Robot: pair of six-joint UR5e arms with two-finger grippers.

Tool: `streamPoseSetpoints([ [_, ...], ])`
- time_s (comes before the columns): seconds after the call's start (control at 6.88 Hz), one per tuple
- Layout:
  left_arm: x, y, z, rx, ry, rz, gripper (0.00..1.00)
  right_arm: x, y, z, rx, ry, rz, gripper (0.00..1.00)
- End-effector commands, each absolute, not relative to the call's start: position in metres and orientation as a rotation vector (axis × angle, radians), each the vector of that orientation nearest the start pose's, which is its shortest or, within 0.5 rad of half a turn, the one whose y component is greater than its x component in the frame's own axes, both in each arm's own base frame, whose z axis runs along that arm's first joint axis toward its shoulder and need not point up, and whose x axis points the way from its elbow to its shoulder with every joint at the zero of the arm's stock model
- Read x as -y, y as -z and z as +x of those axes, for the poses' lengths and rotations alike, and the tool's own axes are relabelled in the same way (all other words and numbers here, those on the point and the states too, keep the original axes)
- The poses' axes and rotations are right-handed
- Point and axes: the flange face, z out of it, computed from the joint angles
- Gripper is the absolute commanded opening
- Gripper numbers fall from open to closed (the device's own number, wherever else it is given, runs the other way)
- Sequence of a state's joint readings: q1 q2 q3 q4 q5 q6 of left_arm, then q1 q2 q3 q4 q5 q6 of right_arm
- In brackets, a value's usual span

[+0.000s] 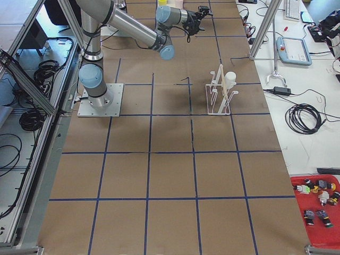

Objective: Transfer IKEA cup to right arm and place on rack

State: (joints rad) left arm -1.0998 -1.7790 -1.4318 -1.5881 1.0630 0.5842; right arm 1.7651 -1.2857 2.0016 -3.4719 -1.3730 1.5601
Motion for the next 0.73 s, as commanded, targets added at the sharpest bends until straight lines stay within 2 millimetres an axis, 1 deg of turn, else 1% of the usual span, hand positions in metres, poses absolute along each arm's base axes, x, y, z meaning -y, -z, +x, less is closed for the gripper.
streamPoseSetpoints([
  [0.0, 0.621, -0.457, 0.075, -3.783, 0.818, 0.318, 0.0, 0.503, -0.366, 0.255, -1.652, 0.709, 1.171, 1.0],
  [0.15, 0.619, -0.467, 0.065, -3.802, 0.97, 0.387, 0.0, 0.5, -0.361, 0.254, -1.659, 0.705, 1.18, 1.0],
  [0.29, 0.616, -0.475, 0.048, -3.74, 1.082, 0.594, 0.0, 0.498, -0.36, 0.253, -1.661, 0.701, 1.181, 1.0],
  [0.44, 0.616, -0.485, 0.031, -3.687, 1.23, 0.723, 0.0, 0.498, -0.359, 0.253, -1.663, 0.699, 1.183, 1.0],
  [0.58, 0.617, -0.486, 0.028, -3.625, 1.343, 0.789, 0.0, 0.498, -0.359, 0.253, -1.662, 0.7, 1.182, 1.0],
])
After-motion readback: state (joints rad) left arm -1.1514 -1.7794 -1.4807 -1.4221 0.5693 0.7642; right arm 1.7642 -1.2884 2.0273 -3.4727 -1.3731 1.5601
